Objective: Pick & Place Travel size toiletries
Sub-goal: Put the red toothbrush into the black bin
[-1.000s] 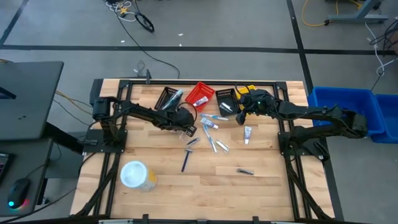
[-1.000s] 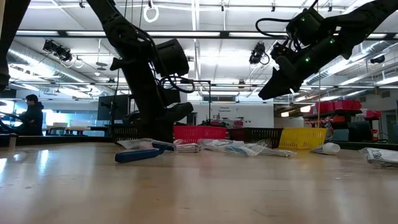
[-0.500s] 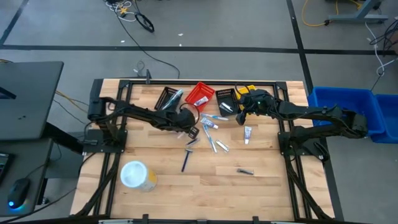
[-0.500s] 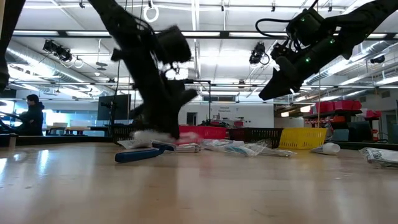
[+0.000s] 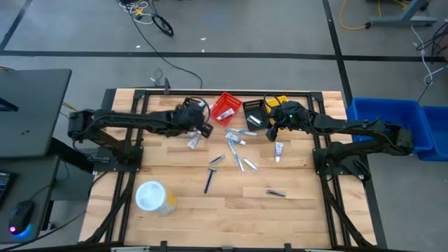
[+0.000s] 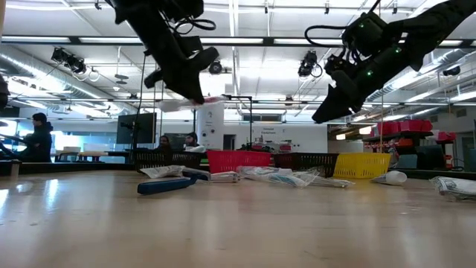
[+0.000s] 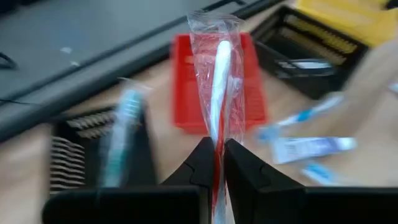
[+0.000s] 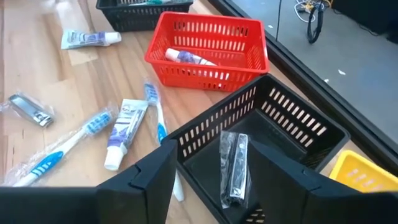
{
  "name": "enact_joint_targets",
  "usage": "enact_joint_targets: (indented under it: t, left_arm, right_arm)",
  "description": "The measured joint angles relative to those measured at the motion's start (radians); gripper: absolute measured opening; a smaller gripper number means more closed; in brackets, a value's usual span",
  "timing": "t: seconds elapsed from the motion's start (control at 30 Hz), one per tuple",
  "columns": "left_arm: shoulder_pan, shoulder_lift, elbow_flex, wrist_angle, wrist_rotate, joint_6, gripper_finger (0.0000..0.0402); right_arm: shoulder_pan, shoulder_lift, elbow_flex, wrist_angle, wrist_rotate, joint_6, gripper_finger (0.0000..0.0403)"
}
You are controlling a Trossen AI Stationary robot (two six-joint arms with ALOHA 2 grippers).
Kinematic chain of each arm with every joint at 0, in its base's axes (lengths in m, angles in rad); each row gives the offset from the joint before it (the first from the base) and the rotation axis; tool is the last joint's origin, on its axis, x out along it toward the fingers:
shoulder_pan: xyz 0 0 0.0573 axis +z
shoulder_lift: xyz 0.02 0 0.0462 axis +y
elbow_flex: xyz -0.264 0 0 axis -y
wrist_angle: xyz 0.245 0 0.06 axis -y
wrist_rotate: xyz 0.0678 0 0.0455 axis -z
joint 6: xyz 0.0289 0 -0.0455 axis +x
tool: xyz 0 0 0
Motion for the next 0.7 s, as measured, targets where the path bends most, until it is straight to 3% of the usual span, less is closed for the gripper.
enact_joint_targets:
  t: [0.4, 0.57, 0.7]
  left_arm:
    - [0.167, -0.016, -0.046, 0.063, 0.068, 0.184, 0.0025]
    - [0.219, -0.015, -0.148, 0.238, 0.191, 0.261, 0.0025]
    - [0.257, -0.015, -0.222, 0.384, 0.21, 0.319, 0.0025]
  right_arm:
    - [0.0, 0.0, 0.0, -0.001, 0.0, 0.0, 0.0186]
    - [0.0, 0.0, 0.0, -0.001, 0.0, 0.002, 0.0196]
    - [0.0, 0.0, 0.0, -0.001, 0.0, 0.011, 0.0204]
